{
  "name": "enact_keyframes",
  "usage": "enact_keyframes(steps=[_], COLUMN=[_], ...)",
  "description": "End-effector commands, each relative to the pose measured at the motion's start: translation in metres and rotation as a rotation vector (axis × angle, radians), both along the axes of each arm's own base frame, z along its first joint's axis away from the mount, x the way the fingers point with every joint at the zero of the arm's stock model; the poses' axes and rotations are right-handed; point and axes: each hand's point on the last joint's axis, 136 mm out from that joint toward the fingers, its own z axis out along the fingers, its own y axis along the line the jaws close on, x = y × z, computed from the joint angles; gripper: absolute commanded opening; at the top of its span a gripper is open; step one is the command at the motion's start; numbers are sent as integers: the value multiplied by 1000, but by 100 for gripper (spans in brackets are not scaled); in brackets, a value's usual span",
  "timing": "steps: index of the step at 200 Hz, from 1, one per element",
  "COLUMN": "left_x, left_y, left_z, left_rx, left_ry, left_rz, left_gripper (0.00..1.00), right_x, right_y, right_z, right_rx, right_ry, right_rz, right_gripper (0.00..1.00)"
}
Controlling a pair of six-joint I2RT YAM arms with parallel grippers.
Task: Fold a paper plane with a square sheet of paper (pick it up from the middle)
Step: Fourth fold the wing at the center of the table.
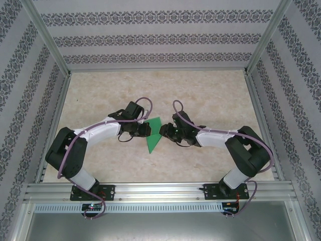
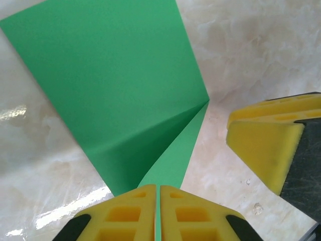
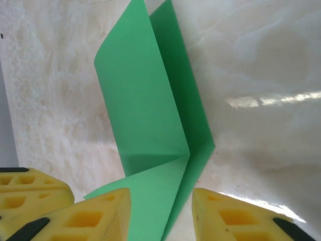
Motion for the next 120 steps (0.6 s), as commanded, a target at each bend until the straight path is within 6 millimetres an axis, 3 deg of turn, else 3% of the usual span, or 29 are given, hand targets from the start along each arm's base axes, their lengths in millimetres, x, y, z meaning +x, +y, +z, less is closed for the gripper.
enact_keyframes(steps=[1, 70, 120], left_x=[0, -2, -3], left_y=[6, 9, 14], left_z=[-9, -32, -45], left_rx=[25, 59, 92], left_ry=[17, 57, 72], left_rz=[-8, -7, 3], left_gripper=[10, 7, 6], right_x=[8, 8, 6], right_y=[15, 33, 35], right_z=[6, -2, -7], right_rx=[38, 89, 55], right_ry=[-27, -28, -62], right_rz=[65, 153, 254], right_gripper=[40, 42, 42])
